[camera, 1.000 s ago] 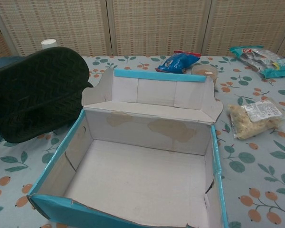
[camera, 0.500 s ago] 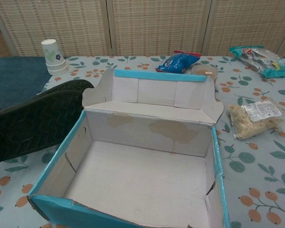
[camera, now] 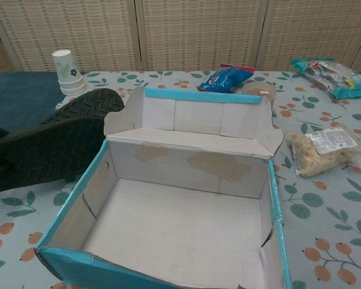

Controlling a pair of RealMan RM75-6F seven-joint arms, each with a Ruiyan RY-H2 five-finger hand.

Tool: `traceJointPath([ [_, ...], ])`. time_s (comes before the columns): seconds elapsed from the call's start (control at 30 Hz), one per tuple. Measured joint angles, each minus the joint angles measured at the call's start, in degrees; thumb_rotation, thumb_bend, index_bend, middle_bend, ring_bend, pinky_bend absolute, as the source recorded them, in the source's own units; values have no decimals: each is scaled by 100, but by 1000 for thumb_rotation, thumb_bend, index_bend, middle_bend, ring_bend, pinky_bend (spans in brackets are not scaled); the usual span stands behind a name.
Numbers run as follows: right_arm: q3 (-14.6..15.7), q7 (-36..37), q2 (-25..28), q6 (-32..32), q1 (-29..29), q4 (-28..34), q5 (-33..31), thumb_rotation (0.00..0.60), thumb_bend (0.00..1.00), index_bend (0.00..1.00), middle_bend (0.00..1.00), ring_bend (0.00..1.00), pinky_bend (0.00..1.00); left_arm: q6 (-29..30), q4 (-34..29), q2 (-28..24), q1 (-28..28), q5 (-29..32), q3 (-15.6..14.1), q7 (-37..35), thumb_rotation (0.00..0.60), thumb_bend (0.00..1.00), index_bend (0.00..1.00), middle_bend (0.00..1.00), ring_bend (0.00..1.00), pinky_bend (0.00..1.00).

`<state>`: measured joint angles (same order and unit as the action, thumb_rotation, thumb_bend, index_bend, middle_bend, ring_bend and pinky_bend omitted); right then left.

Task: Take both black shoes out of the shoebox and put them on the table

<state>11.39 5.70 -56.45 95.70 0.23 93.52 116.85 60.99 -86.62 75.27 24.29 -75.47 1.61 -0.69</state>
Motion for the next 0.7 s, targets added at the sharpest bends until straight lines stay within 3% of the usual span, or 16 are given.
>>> traceJointPath([
  [0.2,-9,8,2,4,0,-2,-29,514,171,0,0,0,0,293,743,603,35,193,356,110,600,606,795,772,604,571],
  [0.3,-7,8,5,4,1,-1,-29,515,172,0,0,0,0,156,806,613,85,183,363,10,600,585,677,676,545,505],
  [0.4,-14,16,6,28,-8,-3,-44,514,172,0,0,0,0,16,760,525,115,68,300,-252,600,556,424,512,436,463],
  [0.47,-12,19,5,25,-7,-6,-42,514,172,0,0,0,0,-107,696,414,136,-38,240,-531,600,523,249,349,337,443],
  [0.57,-1,-2,0,1,-3,-6,-23,515,171,0,0,0,0,-278,597,228,173,-162,185,-1018,600,483,108,65,137,430],
  [0.63,4,-18,-2,-16,0,-1,-18,515,171,0,0,0,0,-371,538,103,200,-213,177,-1331,600,472,46,0,25,389],
  [0.7,5,-33,-3,-22,-2,9,-21,515,172,0,0,0,0,-451,478,-52,229,-255,191,-1693,600,460,14,0,0,326],
])
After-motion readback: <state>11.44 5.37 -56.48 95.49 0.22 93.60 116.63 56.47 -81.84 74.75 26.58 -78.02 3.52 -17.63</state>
